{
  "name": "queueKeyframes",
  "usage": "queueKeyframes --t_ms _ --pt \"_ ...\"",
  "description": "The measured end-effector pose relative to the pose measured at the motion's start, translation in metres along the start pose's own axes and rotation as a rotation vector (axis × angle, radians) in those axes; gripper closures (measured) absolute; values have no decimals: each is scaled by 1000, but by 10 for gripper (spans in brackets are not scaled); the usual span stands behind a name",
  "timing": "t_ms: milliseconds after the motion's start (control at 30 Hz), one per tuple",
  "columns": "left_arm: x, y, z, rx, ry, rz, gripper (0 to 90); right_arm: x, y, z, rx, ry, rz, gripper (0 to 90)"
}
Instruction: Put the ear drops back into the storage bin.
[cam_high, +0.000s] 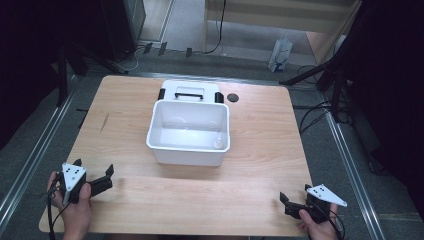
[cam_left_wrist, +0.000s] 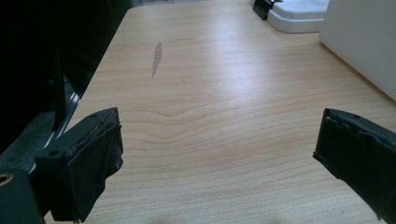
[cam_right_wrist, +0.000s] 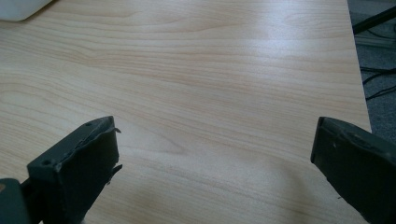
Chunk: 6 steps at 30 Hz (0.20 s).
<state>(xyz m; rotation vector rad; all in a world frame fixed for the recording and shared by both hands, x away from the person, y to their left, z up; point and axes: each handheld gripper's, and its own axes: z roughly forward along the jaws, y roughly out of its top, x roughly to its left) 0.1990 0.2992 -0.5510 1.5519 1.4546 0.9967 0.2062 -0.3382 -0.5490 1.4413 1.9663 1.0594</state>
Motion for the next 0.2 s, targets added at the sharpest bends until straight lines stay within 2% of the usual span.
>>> queueKeyframes --t_ms 200 --pt "0 0 0 5 0 4 14 -1 0 0 4 13 4 4"
